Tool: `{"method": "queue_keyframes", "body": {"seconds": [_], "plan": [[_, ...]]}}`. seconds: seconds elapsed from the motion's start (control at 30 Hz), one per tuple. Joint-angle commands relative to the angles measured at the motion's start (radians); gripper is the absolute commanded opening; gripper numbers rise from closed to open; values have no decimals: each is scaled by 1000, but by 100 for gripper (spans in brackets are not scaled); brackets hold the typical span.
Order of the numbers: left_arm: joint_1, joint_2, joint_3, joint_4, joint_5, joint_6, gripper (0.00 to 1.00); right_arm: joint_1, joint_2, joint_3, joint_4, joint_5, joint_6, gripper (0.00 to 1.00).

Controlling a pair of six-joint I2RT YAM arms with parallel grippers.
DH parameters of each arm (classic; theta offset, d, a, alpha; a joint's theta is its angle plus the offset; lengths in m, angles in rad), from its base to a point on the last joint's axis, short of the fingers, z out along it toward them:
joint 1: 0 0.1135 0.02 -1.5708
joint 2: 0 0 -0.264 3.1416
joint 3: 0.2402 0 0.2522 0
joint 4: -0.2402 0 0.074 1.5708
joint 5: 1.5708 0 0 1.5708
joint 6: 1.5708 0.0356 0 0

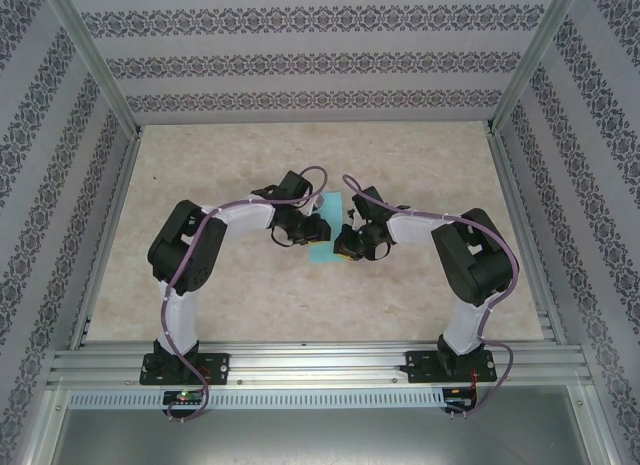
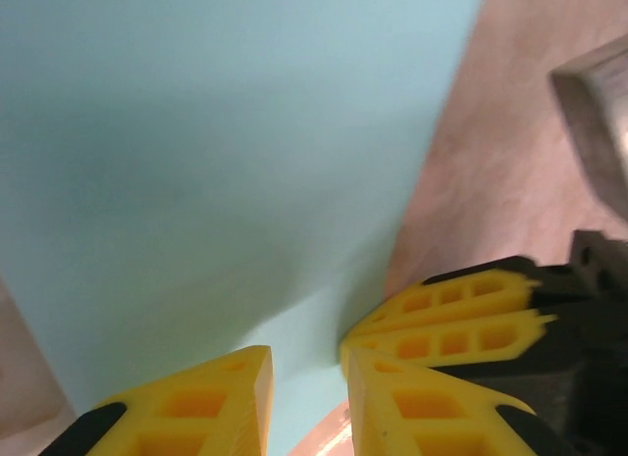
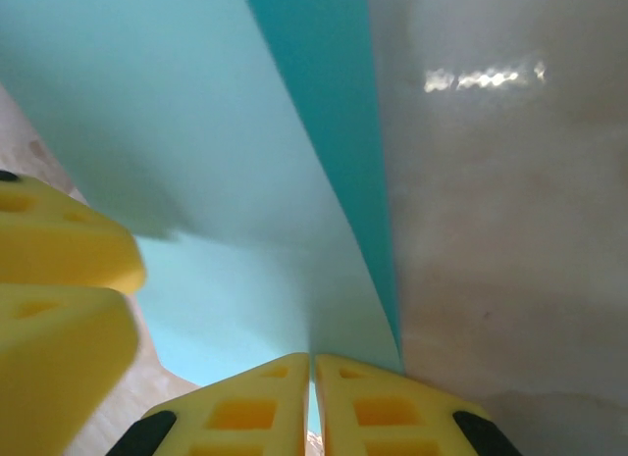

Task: Fold a paper plane with a square sheet of paper (fold left side to right side)
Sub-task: Hold the square sheet of paper at the center of the table, then first fold the square sheet of paper in half at the center of the table.

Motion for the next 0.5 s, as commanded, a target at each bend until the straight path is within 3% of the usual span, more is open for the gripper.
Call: {"method": "queue_keyframes", "body": {"seconds": [0.0, 0.47], "plan": [[19, 43, 41, -6, -6, -3, 28, 6, 40, 0, -79, 89, -30, 13], [61, 91, 19, -19, -69, 43, 28, 10, 51, 18, -121, 114, -49, 13]]}}
